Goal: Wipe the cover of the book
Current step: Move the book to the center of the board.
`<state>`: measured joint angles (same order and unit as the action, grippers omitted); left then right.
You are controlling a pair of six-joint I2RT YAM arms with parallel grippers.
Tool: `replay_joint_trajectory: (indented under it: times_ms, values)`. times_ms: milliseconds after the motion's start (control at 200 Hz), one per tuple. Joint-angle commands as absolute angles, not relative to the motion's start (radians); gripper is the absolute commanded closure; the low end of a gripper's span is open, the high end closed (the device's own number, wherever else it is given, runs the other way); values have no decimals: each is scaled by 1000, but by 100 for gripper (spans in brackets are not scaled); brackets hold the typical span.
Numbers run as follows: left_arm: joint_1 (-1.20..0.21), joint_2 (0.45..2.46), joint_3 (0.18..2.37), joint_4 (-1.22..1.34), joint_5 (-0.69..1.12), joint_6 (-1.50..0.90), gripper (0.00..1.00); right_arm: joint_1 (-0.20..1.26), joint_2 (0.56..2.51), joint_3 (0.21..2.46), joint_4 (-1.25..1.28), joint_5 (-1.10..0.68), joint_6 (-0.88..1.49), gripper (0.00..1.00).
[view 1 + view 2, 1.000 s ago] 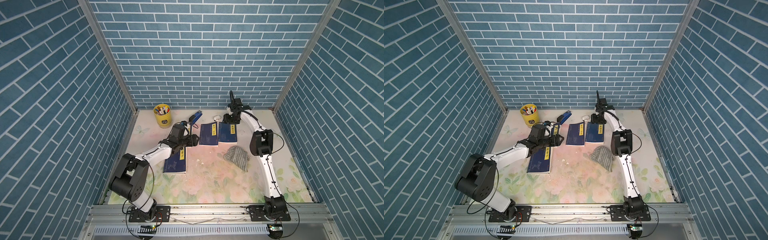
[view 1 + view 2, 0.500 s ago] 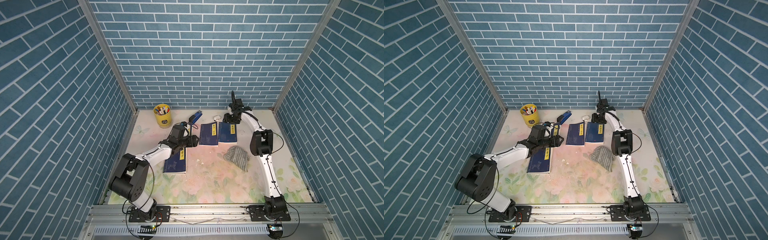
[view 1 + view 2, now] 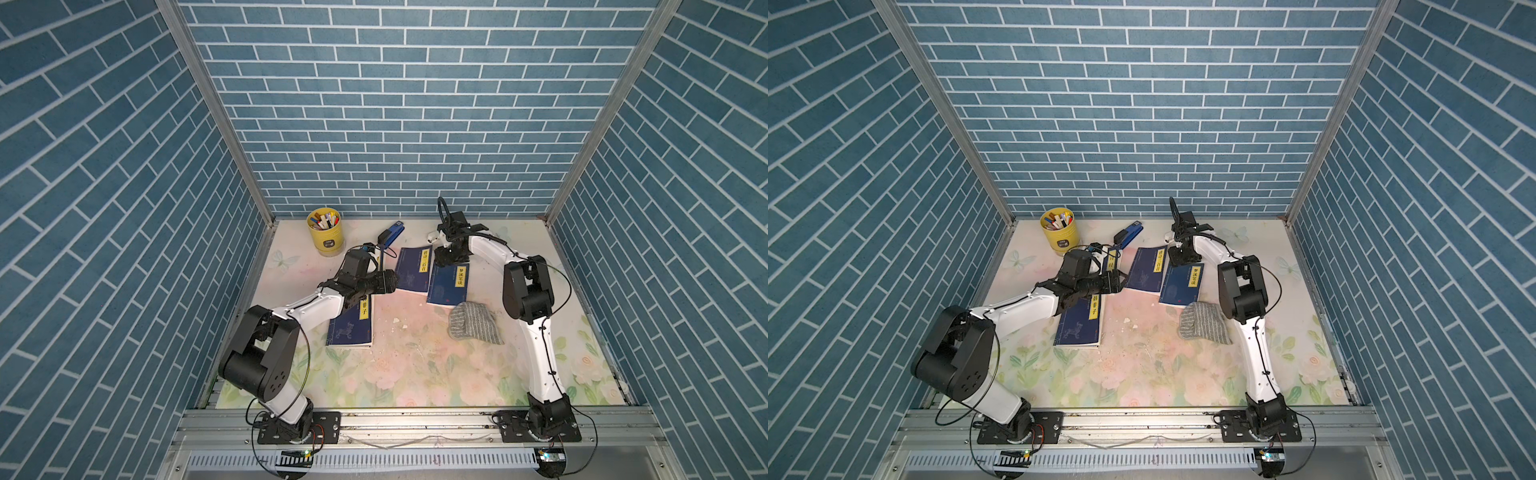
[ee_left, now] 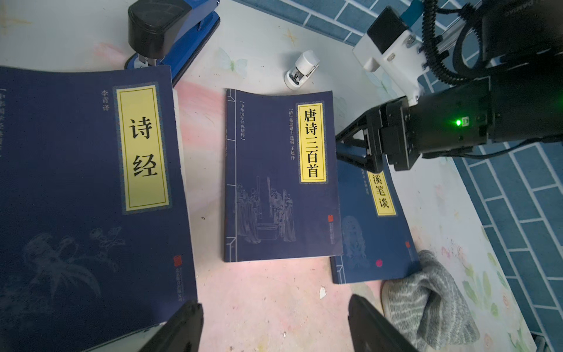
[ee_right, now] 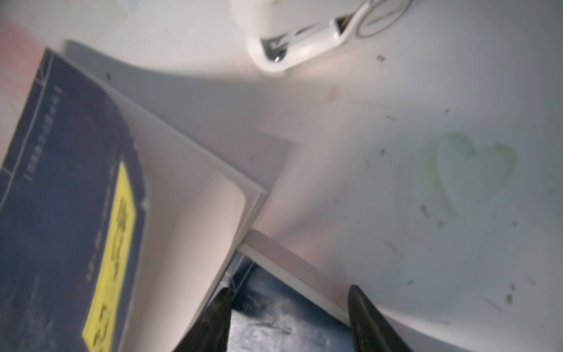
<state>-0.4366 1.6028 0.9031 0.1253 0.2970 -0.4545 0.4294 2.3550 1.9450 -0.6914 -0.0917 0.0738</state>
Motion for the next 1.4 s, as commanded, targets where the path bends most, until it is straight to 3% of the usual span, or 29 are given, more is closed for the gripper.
replay_joint_trajectory:
  times_ms: [0, 365, 740, 1045, 1395]
  values:
    - [-439, 1605, 887, 135, 305, -446, 20, 459, 2337, 1822, -809, -40, 61, 41]
    - [-439, 1579, 858, 146, 304, -451, 20, 595, 2095, 1466, -687, 23, 57, 42]
    - [-442, 1556, 807, 165, 316, -462, 20, 693, 1943, 1285, -527, -63, 73, 42]
    - [-553, 1508, 738, 134, 279, -478, 20, 690, 1737, 1244, -715, 103, 292, 38]
    - [-700, 1572, 704, 138, 239, -494, 20, 689, 1596, 1101, -751, 62, 476, 34]
